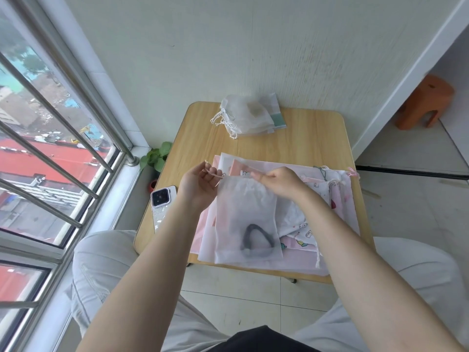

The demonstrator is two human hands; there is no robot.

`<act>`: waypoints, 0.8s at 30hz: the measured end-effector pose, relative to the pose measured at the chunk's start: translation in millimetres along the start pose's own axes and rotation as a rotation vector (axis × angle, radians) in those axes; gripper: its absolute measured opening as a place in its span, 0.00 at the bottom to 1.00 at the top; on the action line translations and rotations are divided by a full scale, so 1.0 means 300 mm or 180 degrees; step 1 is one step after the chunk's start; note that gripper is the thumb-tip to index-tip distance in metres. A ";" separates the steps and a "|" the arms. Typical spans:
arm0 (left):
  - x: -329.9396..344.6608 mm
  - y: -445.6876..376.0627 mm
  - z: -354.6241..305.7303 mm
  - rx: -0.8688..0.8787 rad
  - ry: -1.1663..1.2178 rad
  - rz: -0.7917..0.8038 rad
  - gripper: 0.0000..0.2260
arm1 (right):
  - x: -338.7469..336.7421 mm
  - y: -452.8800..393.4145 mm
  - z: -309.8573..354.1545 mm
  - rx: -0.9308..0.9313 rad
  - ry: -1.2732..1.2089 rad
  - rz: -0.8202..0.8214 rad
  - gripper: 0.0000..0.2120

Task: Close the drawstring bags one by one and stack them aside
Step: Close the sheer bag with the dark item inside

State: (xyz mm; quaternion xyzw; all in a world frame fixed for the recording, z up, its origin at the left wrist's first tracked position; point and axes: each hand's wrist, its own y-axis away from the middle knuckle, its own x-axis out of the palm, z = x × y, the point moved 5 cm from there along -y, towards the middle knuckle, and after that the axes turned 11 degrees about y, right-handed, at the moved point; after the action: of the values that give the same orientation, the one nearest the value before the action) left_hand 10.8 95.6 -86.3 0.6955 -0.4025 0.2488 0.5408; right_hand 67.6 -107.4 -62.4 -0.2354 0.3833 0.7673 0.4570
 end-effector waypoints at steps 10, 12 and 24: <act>-0.047 -0.013 -0.011 0.0498 -0.0376 -0.0401 0.08 | 0.015 -0.002 -0.090 0.0878 -0.3716 -0.0199 0.09; -0.049 -0.006 0.000 0.0514 -0.0717 -0.0491 0.09 | 0.025 0.000 -0.072 0.0881 -0.4686 -0.0194 0.06; 0.047 0.034 -0.047 0.1864 -0.4621 -0.0718 0.11 | 0.007 -0.007 -0.087 0.0986 -0.2924 -0.0502 0.07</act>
State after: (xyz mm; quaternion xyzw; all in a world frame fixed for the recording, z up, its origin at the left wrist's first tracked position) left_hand 11.4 104.1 -65.5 0.8346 -0.4999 -0.2279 -0.0401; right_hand 68.7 -126.7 -80.2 0.1698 0.2328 0.6888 0.6652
